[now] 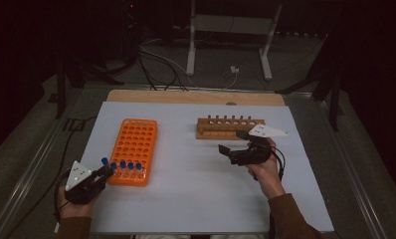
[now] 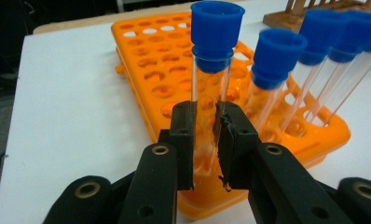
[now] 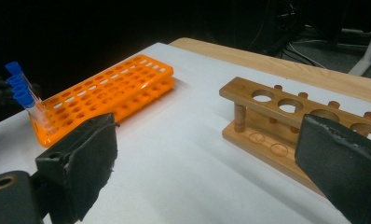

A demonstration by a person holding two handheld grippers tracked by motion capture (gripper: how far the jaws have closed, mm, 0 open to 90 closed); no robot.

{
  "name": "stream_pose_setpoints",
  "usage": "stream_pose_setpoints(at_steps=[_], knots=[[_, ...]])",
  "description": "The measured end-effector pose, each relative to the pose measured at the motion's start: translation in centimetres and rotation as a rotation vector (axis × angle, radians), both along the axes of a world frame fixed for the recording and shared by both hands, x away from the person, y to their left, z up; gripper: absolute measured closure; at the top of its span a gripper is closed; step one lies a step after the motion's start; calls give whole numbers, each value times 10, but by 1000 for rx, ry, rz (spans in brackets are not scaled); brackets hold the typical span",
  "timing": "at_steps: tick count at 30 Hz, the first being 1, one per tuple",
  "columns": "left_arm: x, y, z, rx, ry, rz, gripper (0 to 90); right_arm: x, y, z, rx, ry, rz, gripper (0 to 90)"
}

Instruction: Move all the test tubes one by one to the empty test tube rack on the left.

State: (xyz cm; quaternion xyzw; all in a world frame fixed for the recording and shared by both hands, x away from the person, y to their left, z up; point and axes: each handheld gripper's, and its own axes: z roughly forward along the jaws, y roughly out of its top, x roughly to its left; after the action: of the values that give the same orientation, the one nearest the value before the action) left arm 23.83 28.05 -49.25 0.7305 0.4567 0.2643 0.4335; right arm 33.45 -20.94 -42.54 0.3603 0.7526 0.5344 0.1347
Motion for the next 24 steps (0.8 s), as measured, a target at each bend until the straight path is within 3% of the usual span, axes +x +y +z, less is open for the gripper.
stream_pose_setpoints(at_steps=[2,4,7,14,19,24], knots=[[1,0,-1,-6,18,9,782,0,0,0,-1,2,-1,60],[3,-1,-4,18,42,7,782,0,0,-1,-1,4,-2,60],[3,-2,-4,22,45,5,782,-1,-1,-1,-2,3,-3,60],[3,1,-4,-18,55,5,766,-3,-6,-3,-6,-1,-13,60],[1,2,0,-36,50,10,682,-6,-11,-5,-23,-14,-28,60],[-2,7,4,-73,40,29,538,-13,-21,-5,-36,-37,-55,60]])
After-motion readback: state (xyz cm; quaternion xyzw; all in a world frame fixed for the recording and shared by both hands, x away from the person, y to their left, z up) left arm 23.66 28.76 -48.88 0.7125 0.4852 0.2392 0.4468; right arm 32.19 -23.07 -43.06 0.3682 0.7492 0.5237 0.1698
